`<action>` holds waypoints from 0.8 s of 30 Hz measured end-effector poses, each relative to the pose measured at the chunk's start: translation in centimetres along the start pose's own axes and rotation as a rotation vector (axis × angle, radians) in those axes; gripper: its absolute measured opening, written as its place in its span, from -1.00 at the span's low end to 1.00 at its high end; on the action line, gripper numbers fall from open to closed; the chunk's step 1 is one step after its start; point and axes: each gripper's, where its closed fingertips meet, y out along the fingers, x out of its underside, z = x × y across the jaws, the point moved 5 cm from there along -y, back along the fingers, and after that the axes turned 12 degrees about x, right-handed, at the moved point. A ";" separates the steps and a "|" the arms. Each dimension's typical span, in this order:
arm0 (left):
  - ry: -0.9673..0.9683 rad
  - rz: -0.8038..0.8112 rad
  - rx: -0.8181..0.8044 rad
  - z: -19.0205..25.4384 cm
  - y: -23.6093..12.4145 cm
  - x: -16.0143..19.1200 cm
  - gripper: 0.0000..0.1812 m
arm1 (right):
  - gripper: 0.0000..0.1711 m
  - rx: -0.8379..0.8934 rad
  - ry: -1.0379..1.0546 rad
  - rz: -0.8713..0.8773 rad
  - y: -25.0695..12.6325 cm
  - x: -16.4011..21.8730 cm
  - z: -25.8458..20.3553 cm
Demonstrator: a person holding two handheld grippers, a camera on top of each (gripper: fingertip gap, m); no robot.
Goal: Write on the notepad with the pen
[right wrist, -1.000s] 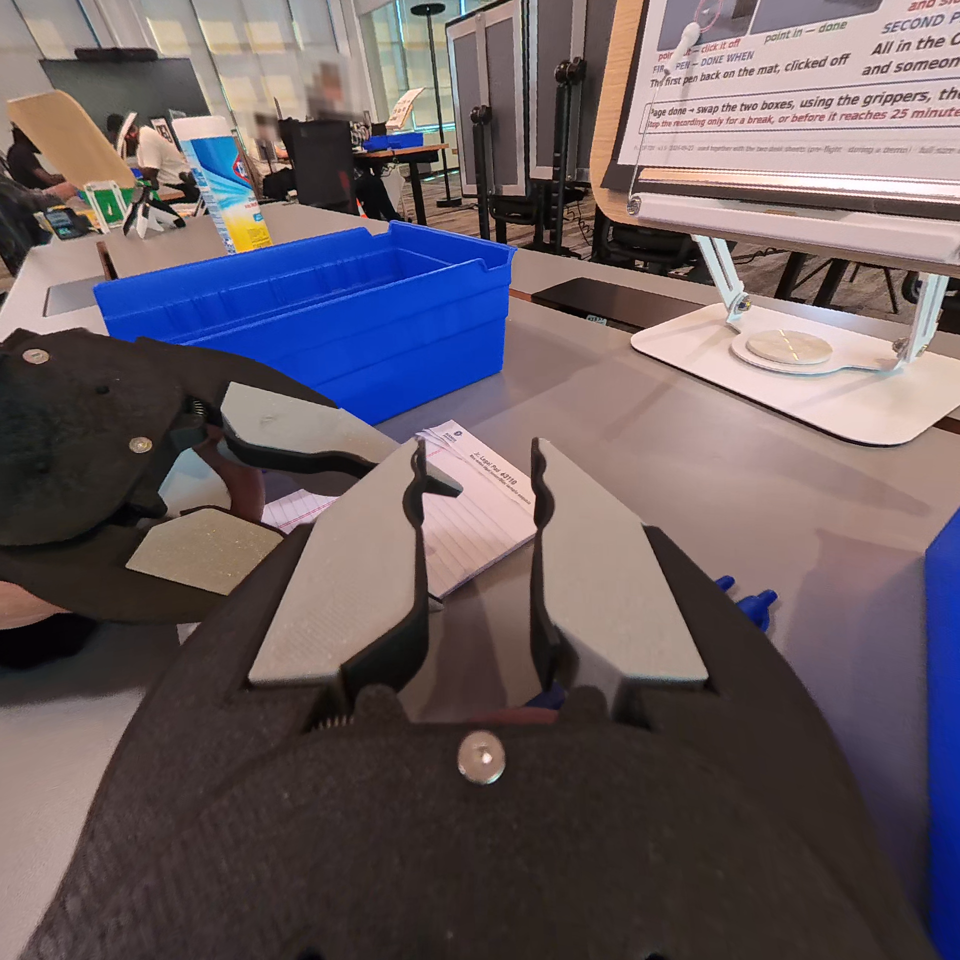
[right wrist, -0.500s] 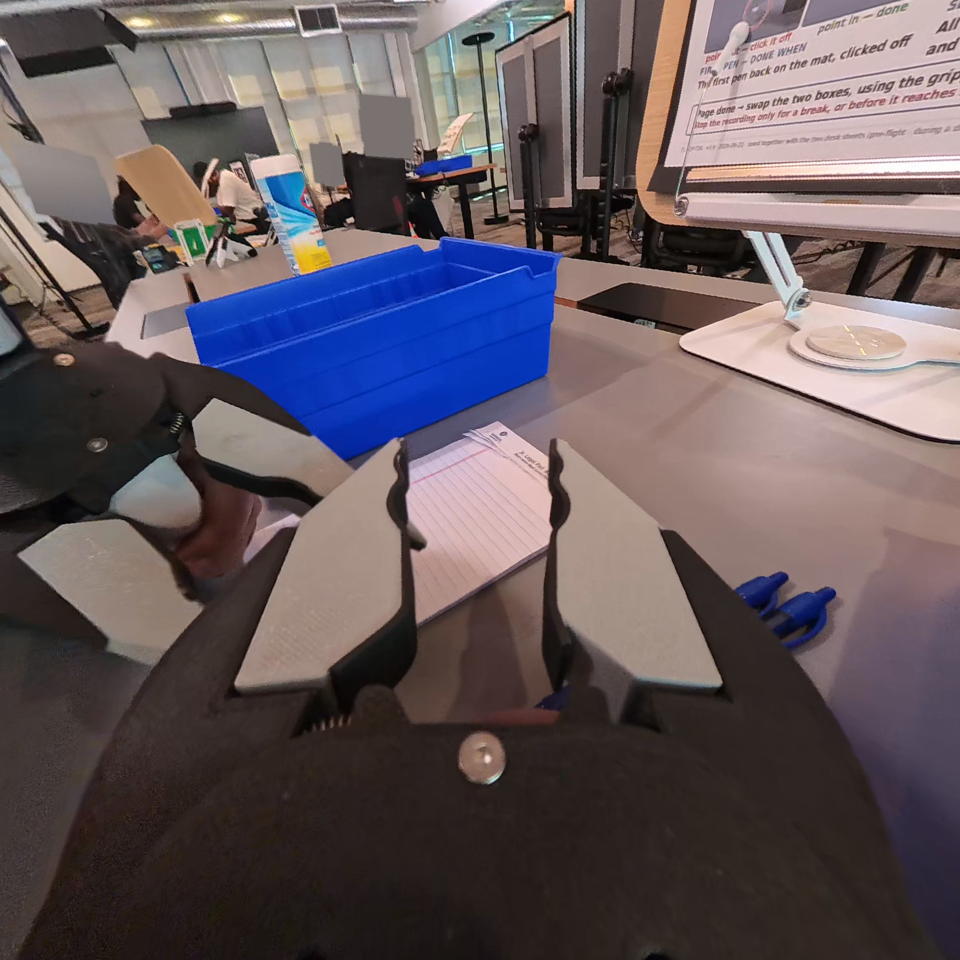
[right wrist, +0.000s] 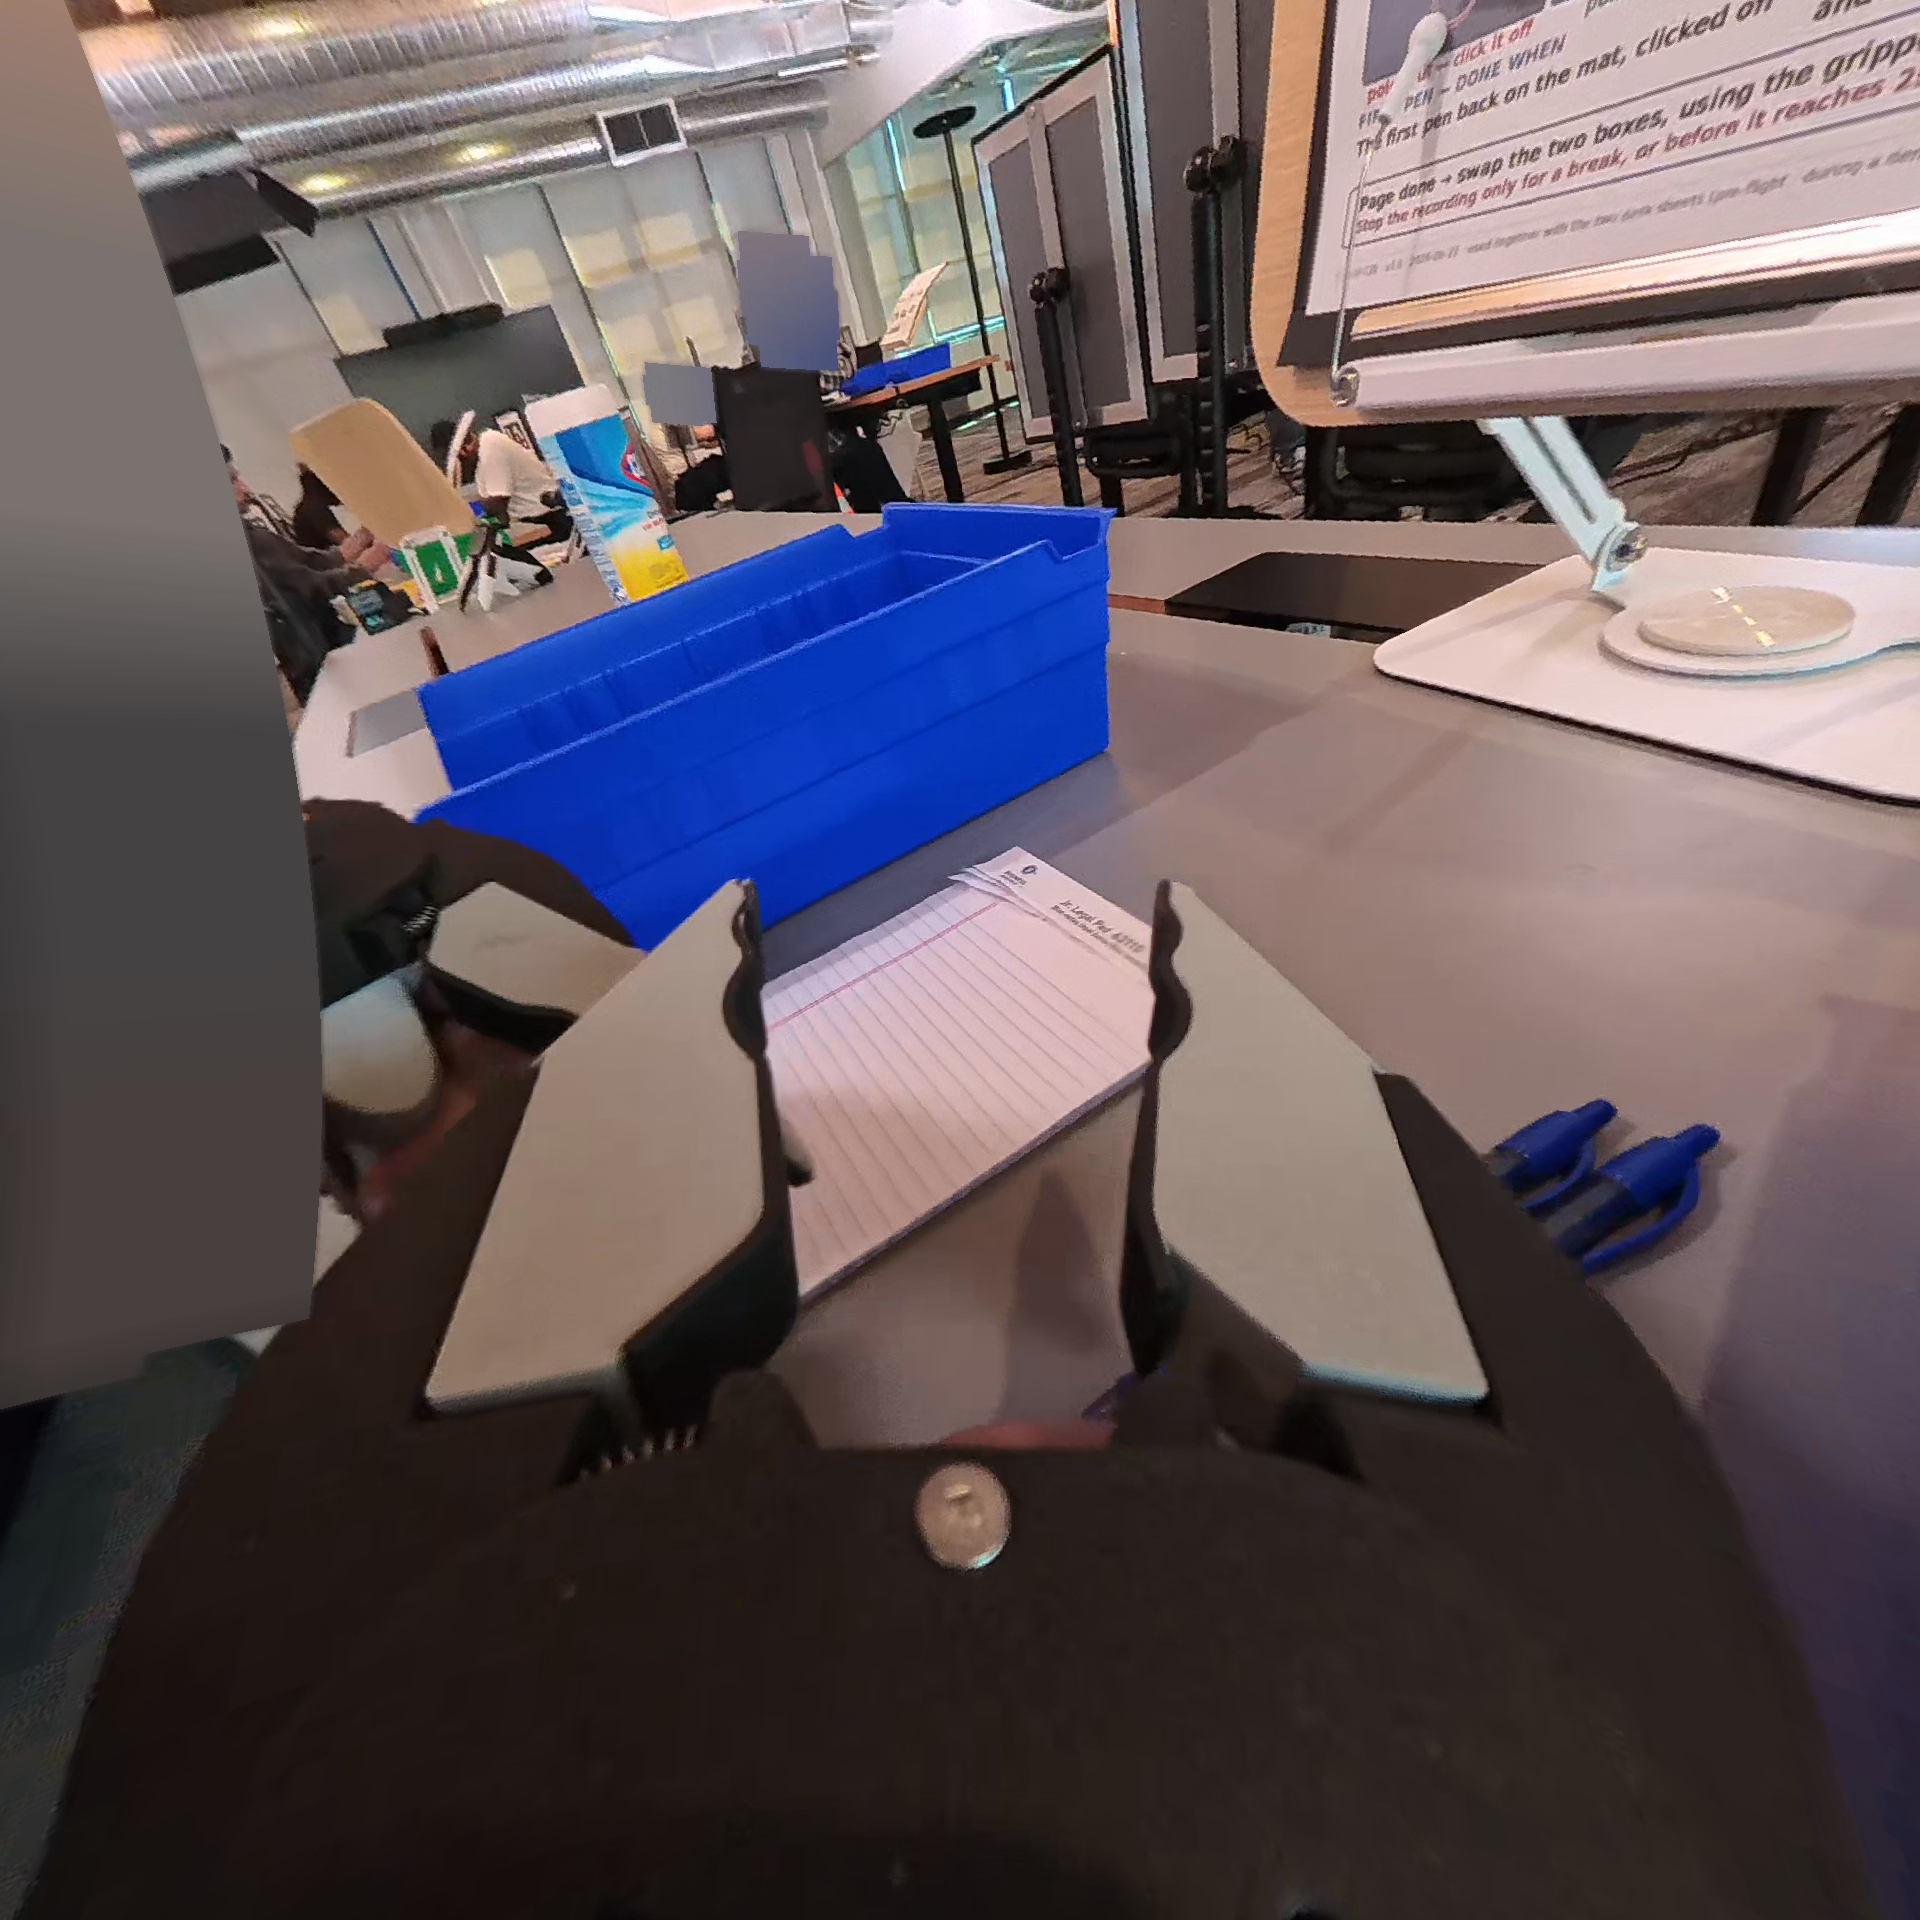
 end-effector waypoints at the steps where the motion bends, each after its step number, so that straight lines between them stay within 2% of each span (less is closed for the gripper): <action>1: -0.008 -0.002 -0.004 0.1 -0.1 -0.1 -0.40 | -0.15 0.013 -0.020 0.004 0.0 -0.1 0.1; 4: 0.001 0.005 0.014 0.4 -0.4 -0.6 -0.38 | -0.09 0.035 -0.069 0.025 0.0 -0.5 0.4; 9: 0.115 -0.051 -0.091 -0.8 -0.4 -0.5 -0.38 | -0.03 0.019 -0.077 0.032 -0.2 -0.6 0.7; 12: 0.183 -0.050 -0.113 -1.0 -0.1 -0.8 -0.39 | -0.02 -0.024 -0.089 -0.011 0.0 -0.1 0.6; 20: 0.306 -0.111 -0.178 -0.3 0.5 0.1 -0.41 | -0.06 0.027 -0.185 -0.015 0.1 0.1 0.2; 24: 0.308 -0.155 -0.213 -0.5 0.5 0.5 -0.41 | -0.08 0.041 -0.227 -0.053 0.6 0.6 0.0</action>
